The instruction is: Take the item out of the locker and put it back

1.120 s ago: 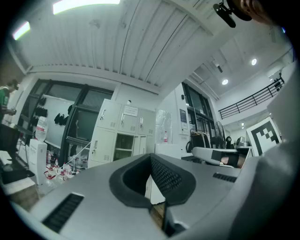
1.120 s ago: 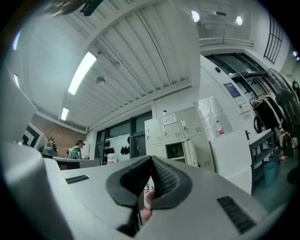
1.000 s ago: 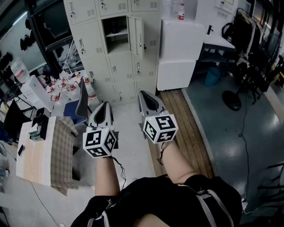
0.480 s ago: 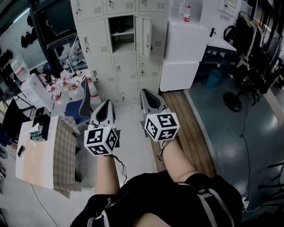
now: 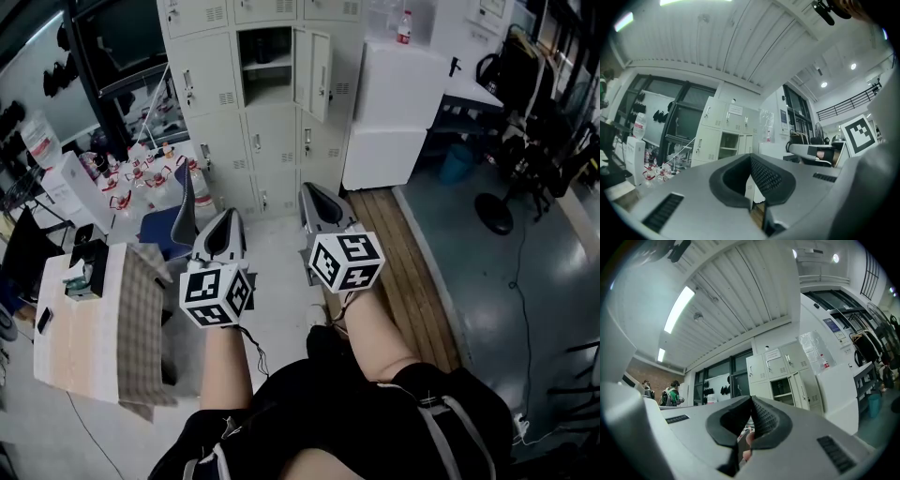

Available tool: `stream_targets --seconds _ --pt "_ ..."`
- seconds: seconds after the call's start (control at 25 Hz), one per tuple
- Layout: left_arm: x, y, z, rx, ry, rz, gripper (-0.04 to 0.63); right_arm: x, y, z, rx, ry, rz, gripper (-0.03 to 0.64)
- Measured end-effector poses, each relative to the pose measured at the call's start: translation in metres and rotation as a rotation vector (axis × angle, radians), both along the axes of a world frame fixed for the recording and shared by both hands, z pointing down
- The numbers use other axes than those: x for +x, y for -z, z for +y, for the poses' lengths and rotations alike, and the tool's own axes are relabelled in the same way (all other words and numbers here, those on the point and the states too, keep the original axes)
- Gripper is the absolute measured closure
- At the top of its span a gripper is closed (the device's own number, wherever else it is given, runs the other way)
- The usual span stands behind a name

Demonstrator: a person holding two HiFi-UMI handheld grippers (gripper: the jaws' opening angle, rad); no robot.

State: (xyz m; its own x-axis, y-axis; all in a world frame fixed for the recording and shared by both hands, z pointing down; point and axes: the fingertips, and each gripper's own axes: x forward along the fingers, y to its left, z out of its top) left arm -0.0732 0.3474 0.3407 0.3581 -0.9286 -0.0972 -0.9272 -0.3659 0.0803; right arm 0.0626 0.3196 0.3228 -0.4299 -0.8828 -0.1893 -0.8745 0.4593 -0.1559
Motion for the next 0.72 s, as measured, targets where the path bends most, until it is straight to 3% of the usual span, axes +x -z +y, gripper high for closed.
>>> stream_targets --seconds 0.4,0.72 --pt "-0.022 -0.017 -0.076 0.021 0.030 -0.035 0.583 -0.013 -0.003 -0.080 0.059 0.005 -0.006 0.600" --pt "-0.027 -0.020 -0.236 0.016 0.066 -0.033 0.583 -0.017 -0.011 -0.246 0.046 0.028 0.003 0.600"
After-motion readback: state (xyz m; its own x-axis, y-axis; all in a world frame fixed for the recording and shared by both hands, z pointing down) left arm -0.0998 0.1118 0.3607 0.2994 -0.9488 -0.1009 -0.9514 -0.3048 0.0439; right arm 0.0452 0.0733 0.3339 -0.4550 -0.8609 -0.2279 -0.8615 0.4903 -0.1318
